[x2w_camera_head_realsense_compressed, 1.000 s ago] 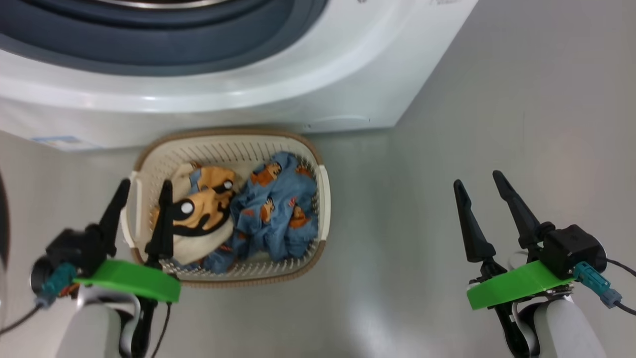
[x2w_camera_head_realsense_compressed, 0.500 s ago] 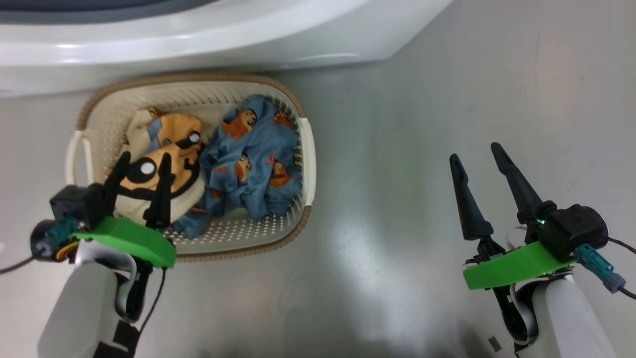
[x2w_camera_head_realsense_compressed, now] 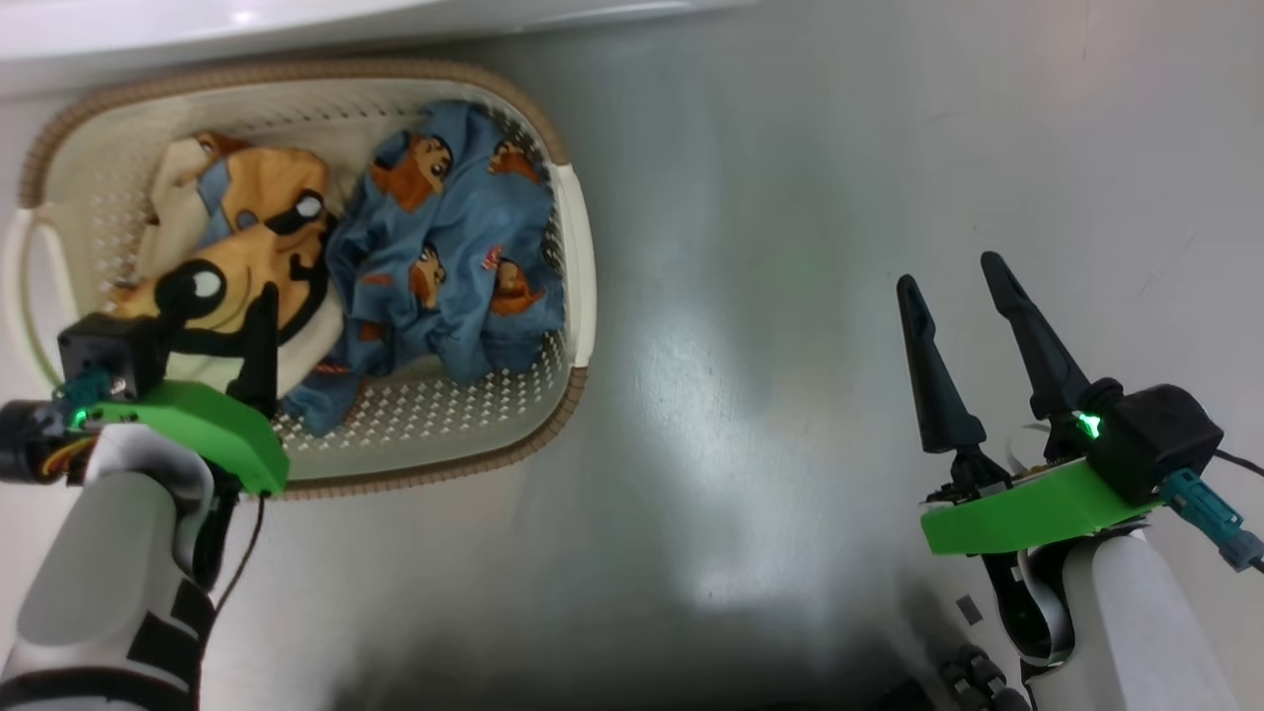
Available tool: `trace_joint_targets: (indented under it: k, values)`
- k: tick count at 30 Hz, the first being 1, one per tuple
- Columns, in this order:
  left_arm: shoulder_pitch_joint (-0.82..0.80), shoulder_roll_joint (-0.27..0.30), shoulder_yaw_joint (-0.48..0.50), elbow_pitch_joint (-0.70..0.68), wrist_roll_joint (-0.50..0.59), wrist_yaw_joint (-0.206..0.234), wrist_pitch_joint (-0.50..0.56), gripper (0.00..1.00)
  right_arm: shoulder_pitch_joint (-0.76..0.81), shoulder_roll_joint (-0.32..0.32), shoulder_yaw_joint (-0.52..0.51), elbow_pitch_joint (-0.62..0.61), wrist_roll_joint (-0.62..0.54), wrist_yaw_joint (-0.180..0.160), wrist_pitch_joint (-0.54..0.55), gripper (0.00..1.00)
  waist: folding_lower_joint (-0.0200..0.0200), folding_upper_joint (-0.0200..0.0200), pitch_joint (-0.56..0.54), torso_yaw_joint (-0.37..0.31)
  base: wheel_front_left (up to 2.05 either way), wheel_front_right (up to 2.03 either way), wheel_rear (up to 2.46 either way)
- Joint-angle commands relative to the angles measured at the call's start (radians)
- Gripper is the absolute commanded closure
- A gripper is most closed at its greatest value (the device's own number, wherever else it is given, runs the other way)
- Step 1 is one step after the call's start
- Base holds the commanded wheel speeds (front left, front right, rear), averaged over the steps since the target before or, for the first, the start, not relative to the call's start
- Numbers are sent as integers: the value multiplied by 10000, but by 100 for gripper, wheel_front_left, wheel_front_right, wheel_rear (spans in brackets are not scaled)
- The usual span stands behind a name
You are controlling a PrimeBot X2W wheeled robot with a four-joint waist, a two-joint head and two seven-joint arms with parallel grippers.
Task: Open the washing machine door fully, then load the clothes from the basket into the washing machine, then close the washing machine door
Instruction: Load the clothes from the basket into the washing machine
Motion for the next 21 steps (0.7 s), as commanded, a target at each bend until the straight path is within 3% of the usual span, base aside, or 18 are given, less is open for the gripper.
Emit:
trace_joint_targets:
  k: [1,11,21]
  values:
    - [9,437,278,98,137,12,-65,0,172,45,272,-247,75,16,-118,0,0,0,312,-140,0,0,0]
    - [-970,425,-144,1916,649,3,-65,0,221,45,372,-188,335,16,-118,0,0,0,618,-326,0,0,0]
    - [-2132,550,-615,3535,1203,642,5,0,280,45,589,-231,645,16,-118,0,0,0,961,-754,0,0,0]
